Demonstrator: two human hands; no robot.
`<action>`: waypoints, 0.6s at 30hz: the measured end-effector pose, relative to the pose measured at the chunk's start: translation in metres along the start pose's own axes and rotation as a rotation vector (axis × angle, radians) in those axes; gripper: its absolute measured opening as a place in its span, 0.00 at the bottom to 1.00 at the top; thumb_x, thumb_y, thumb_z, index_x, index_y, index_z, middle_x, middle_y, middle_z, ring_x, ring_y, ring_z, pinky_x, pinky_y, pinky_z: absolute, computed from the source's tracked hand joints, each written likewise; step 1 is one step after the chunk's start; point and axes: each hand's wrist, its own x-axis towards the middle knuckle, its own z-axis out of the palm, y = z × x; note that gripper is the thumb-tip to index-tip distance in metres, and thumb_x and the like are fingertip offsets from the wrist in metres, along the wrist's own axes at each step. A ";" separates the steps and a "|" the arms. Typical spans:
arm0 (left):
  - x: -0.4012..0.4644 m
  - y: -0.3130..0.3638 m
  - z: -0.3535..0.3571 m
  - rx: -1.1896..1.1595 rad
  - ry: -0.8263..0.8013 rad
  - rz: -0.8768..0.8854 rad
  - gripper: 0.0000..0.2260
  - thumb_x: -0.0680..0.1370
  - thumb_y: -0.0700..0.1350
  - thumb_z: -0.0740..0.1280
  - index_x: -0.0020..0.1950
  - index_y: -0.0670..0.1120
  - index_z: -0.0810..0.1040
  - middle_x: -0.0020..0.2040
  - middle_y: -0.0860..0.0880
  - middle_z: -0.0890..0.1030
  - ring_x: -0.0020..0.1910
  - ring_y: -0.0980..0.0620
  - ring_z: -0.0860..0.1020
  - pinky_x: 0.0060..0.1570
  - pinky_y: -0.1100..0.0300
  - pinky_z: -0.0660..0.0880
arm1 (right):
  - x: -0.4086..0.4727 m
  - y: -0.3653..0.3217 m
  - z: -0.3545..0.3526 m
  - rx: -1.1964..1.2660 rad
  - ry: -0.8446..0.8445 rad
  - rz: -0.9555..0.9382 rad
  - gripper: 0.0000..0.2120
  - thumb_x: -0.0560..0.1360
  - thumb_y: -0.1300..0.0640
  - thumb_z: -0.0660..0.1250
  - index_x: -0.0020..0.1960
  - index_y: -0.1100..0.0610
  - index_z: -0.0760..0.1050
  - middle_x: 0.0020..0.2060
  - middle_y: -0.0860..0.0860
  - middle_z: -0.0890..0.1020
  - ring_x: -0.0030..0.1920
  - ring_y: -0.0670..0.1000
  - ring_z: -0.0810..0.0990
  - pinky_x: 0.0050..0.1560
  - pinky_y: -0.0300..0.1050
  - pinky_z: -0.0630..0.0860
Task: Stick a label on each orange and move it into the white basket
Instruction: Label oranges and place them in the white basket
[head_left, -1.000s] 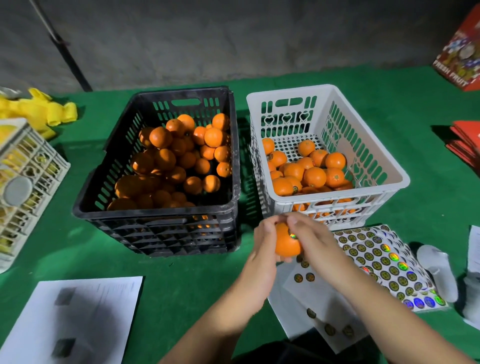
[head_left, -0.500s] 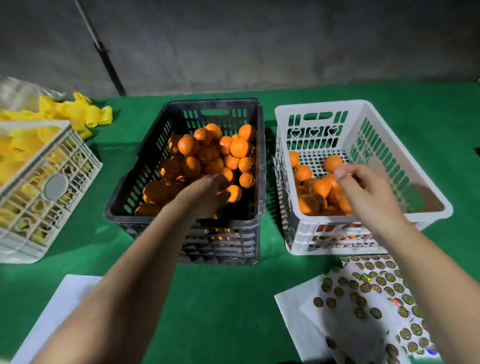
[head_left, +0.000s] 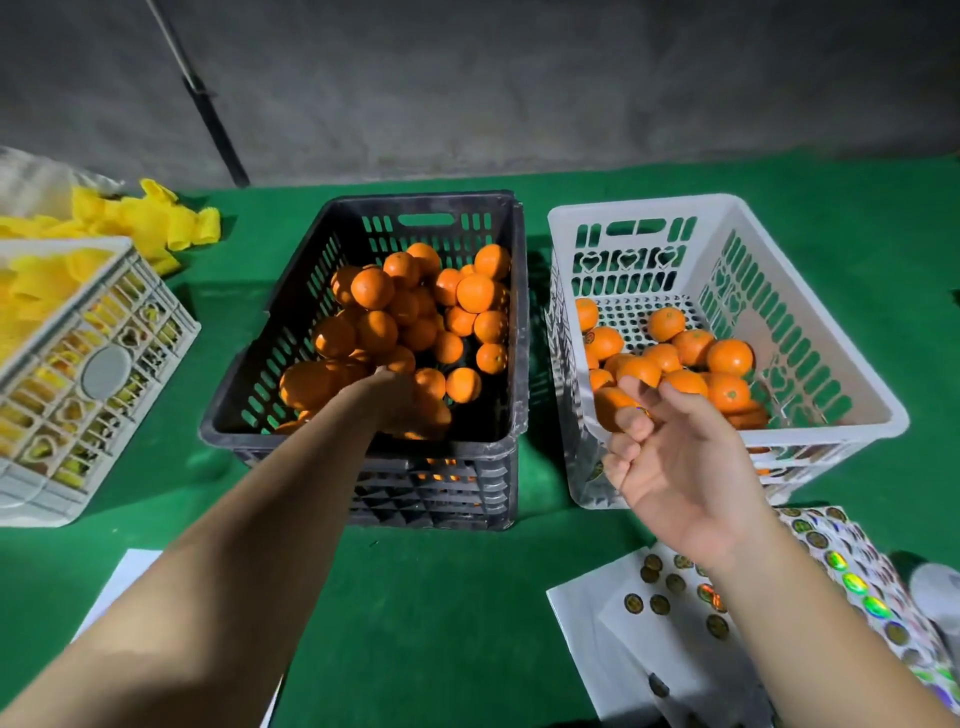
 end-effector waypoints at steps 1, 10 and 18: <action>-0.011 0.005 -0.006 -0.055 0.114 0.072 0.28 0.80 0.62 0.68 0.69 0.41 0.75 0.65 0.41 0.78 0.59 0.44 0.79 0.53 0.57 0.77 | -0.001 0.001 -0.003 0.013 -0.006 0.000 0.11 0.76 0.47 0.67 0.53 0.52 0.81 0.35 0.47 0.69 0.33 0.48 0.68 0.36 0.40 0.69; -0.182 0.070 0.063 -1.530 0.029 0.393 0.33 0.60 0.65 0.83 0.62 0.60 0.80 0.59 0.55 0.85 0.58 0.55 0.84 0.61 0.51 0.78 | -0.011 0.016 -0.005 0.140 0.006 -0.029 0.11 0.77 0.48 0.65 0.53 0.53 0.81 0.34 0.47 0.69 0.31 0.47 0.67 0.35 0.41 0.67; -0.194 0.089 0.113 -1.885 -0.611 0.238 0.47 0.64 0.55 0.86 0.77 0.45 0.68 0.69 0.38 0.79 0.68 0.37 0.79 0.69 0.46 0.76 | -0.025 0.021 -0.001 0.110 0.011 -0.075 0.11 0.78 0.51 0.64 0.57 0.55 0.76 0.31 0.48 0.65 0.26 0.47 0.64 0.31 0.41 0.65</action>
